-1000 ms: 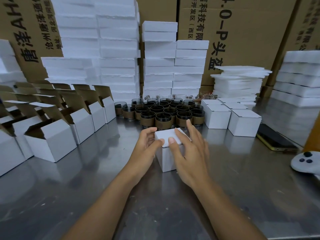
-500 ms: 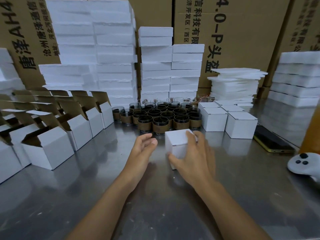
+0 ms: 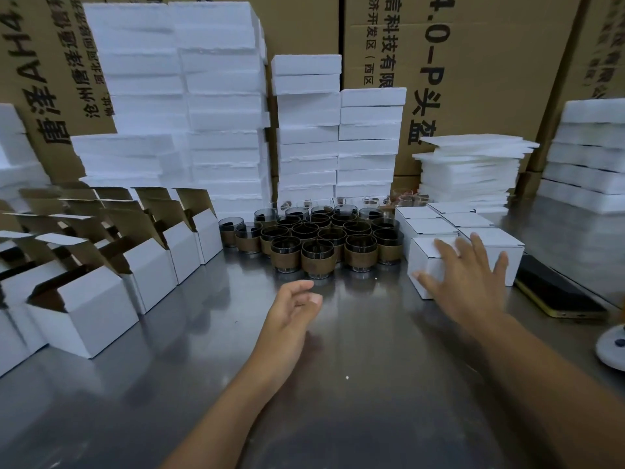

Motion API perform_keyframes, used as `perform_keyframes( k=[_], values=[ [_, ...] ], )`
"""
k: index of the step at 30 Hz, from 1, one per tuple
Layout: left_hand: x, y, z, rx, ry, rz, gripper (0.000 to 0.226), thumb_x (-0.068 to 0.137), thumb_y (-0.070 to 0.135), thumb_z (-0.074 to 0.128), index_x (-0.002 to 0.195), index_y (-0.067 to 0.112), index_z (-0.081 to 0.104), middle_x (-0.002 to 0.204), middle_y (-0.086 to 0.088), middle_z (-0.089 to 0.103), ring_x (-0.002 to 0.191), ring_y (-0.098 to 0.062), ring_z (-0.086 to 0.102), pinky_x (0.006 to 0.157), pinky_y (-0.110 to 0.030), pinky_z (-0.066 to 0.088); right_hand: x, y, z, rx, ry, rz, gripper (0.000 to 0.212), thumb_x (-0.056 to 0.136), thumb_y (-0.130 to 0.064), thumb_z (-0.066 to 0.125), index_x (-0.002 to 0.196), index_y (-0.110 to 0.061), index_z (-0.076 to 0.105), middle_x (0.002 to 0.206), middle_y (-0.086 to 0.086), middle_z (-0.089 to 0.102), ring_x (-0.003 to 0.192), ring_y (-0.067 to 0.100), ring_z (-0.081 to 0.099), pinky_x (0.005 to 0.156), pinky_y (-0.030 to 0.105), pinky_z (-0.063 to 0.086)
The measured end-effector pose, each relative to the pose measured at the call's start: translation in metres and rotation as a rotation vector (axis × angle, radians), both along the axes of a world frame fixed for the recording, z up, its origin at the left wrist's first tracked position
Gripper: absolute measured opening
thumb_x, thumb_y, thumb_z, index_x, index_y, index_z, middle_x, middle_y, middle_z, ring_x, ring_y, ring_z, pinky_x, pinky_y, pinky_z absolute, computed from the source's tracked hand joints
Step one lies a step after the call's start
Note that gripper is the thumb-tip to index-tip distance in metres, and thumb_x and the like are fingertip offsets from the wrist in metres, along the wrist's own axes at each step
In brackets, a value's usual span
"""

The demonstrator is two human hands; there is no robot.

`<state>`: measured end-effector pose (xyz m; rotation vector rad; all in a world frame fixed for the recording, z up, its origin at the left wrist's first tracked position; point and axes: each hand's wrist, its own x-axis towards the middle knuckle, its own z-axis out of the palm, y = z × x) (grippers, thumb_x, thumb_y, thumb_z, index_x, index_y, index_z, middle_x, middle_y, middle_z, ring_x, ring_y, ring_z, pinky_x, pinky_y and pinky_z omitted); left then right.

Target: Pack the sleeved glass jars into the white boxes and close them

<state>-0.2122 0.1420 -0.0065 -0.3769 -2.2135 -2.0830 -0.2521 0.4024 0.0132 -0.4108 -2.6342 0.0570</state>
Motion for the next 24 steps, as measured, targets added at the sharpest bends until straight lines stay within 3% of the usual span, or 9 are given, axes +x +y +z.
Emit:
perform_keyframes(
  k=[9, 13, 16, 19, 21, 24],
  values=[
    [-0.007, 0.002, -0.003, -0.012, 0.021, -0.014, 0.02, 0.091, 0.03, 0.052, 0.11, 0.029, 0.054, 0.11, -0.002, 0.063, 0.106, -0.012, 0.059, 0.095, -0.03, 0.045, -0.03, 0.011, 0.001, 0.092, -0.04, -0.052, 0.068, 0.091, -0.061, 0.036, 0.146, -0.024, 0.022, 0.155, 0.01, 0.02, 0.145, 0.025, -0.003, 0.112, 0.058, 0.003],
    [-0.007, 0.003, -0.002, 0.004, 0.022, -0.012, 0.018, 0.091, 0.026, 0.052, 0.109, 0.026, 0.055, 0.109, -0.004, 0.063, 0.104, -0.013, 0.059, 0.095, -0.03, 0.044, -0.028, 0.009, 0.005, 0.117, -0.085, -0.051, 0.076, 0.09, -0.064, 0.026, 0.15, -0.021, 0.005, 0.158, 0.012, 0.003, 0.145, 0.026, -0.013, 0.112, 0.058, -0.002],
    [-0.006, 0.004, 0.0, 0.008, 0.021, -0.005, 0.017, 0.092, 0.023, 0.052, 0.109, 0.025, 0.055, 0.109, -0.006, 0.063, 0.104, -0.015, 0.059, 0.094, -0.03, 0.043, -0.012, -0.011, 0.002, 0.075, -0.03, 0.098, 0.07, 0.094, -0.056, 0.03, 0.149, -0.021, 0.004, 0.159, 0.007, -0.002, 0.145, 0.022, -0.013, 0.113, 0.056, -0.004],
    [-0.005, 0.003, 0.0, -0.006, 0.032, 0.016, 0.015, 0.093, 0.021, 0.053, 0.106, 0.027, 0.056, 0.107, -0.006, 0.063, 0.103, -0.016, 0.059, 0.093, -0.03, 0.044, 0.009, -0.045, -0.005, -0.013, -0.049, 0.295, 0.063, 0.094, -0.047, 0.041, 0.147, -0.025, 0.016, 0.158, 0.001, 0.01, 0.146, 0.018, 0.001, 0.115, 0.05, 0.0],
    [-0.005, 0.002, -0.001, -0.01, 0.051, 0.06, 0.014, 0.093, 0.018, 0.054, 0.103, 0.028, 0.056, 0.104, -0.007, 0.063, 0.1, -0.018, 0.059, 0.088, -0.027, 0.046, 0.022, -0.069, -0.012, -0.106, -0.032, 0.387, 0.057, 0.091, -0.045, 0.048, 0.142, -0.027, 0.029, 0.15, 0.0, 0.029, 0.142, 0.016, 0.017, 0.114, 0.041, 0.012],
    [-0.005, -0.001, -0.002, 0.004, 0.077, 0.159, 0.015, 0.092, 0.013, 0.054, 0.096, 0.027, 0.057, 0.094, -0.004, 0.062, 0.096, -0.021, 0.06, 0.075, -0.019, 0.046, 0.038, -0.098, -0.023, -0.232, 0.048, 0.481, 0.045, 0.087, -0.04, 0.054, 0.13, -0.029, 0.046, 0.131, -0.006, 0.049, 0.128, 0.015, 0.036, 0.102, 0.027, 0.024]
  ],
)
